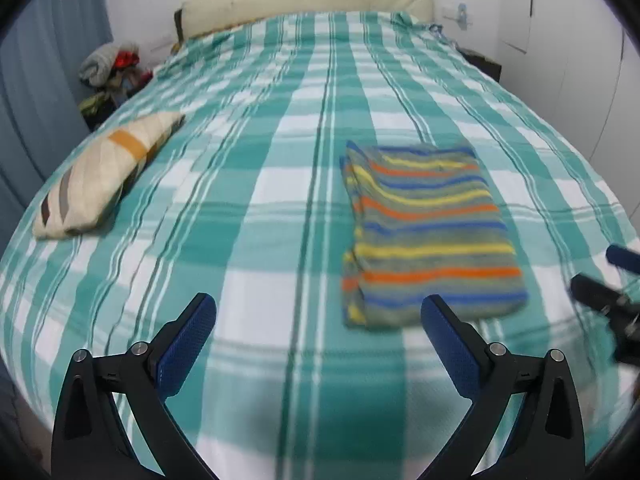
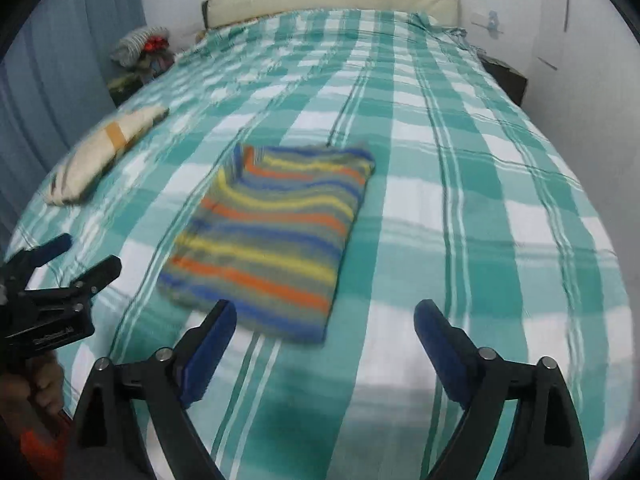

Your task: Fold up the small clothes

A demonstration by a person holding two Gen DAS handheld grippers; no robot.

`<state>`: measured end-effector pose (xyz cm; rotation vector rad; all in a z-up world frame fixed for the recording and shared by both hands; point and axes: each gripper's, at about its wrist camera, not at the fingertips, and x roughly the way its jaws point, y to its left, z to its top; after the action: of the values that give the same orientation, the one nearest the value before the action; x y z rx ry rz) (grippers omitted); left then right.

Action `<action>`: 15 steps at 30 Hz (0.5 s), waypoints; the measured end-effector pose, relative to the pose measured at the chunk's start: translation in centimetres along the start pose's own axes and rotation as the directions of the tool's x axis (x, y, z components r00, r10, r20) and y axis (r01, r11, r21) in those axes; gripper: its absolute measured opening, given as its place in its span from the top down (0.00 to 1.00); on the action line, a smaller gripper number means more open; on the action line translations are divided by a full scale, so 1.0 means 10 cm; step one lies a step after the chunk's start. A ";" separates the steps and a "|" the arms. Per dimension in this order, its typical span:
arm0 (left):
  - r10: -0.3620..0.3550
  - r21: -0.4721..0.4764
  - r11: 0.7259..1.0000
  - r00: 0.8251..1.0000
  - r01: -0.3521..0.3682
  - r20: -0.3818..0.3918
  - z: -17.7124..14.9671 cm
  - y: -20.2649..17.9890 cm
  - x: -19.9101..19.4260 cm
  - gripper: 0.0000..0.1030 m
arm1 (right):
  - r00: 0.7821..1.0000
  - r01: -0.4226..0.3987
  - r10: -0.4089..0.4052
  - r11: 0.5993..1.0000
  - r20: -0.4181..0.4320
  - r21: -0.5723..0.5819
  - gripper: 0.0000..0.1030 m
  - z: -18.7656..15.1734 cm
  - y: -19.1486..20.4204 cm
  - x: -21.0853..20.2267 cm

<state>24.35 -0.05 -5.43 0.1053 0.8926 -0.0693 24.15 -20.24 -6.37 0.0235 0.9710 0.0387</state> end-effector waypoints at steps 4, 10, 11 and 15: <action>0.036 0.019 0.999 0.998 -0.035 -0.045 0.04 -0.08 0.00 0.01 | 0.999 0.035 -0.035 0.997 0.007 0.067 0.08 -0.08 0.10 -0.12; 0.009 0.018 1.000 0.999 -0.008 -0.050 0.10 -0.13 -0.08 0.01 | 0.995 0.096 -0.096 0.993 -0.002 0.062 0.08 0.00 0.18 -0.19; 0.008 0.020 1.000 0.999 -0.007 -0.051 0.12 -0.14 -0.09 0.01 | 0.994 0.107 -0.107 0.992 0.000 0.060 0.08 0.01 0.18 -0.22; 0.001 0.019 1.000 0.998 0.000 -0.055 0.15 -0.16 -0.10 0.01 | 0.991 0.137 -0.137 0.989 -0.003 0.063 0.08 0.03 0.14 -0.27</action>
<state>24.72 -1.82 -3.81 0.1258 0.9469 -0.0745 22.86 -18.94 -3.87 0.0154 0.9706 -0.1183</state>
